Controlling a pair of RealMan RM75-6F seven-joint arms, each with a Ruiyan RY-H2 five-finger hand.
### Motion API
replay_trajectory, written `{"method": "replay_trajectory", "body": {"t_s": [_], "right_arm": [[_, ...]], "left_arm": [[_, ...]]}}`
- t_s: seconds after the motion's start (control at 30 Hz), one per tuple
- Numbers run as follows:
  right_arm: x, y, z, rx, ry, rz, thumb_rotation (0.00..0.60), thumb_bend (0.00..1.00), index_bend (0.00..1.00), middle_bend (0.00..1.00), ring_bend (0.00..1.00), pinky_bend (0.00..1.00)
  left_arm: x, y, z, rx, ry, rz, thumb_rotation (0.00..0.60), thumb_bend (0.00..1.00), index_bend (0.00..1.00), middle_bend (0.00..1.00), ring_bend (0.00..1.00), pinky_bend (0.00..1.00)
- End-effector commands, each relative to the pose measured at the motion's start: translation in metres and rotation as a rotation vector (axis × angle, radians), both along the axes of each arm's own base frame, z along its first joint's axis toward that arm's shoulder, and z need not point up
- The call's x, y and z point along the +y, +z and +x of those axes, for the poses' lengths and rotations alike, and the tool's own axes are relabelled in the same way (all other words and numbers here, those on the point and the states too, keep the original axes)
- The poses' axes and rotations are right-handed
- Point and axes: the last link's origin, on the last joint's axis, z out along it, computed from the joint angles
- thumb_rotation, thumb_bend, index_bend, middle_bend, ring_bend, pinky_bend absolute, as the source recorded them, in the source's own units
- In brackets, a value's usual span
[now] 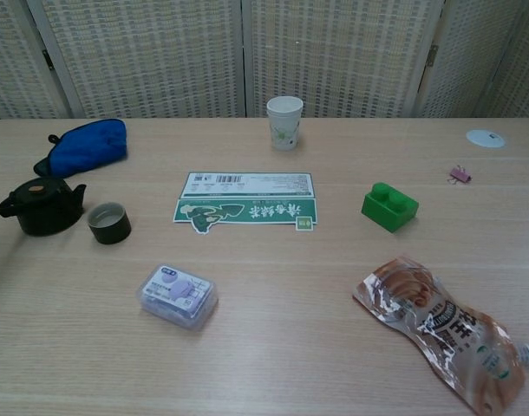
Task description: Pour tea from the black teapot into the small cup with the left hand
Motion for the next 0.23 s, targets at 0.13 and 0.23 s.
{"method": "replay_trajectory", "body": {"t_s": [0.13, 0.23], "right_arm": [[0.000, -0.006, 0.006, -0.015, 0.032, 0.030, 0.600, 0.17, 0.38, 0.33, 0.25, 0.19], [0.002, -0.005, 0.008, -0.015, 0.038, 0.023, 0.600, 0.17, 0.38, 0.33, 0.25, 0.19]], "left_arm": [[-0.031, 0.003, 0.001, 0.022, -0.002, -0.004, 0.286, 0.22, 0.43, 0.40, 0.27, 0.14], [-0.042, 0.004, 0.000, 0.036, 0.006, -0.003, 0.286, 0.22, 0.43, 0.40, 0.27, 0.14]]}}
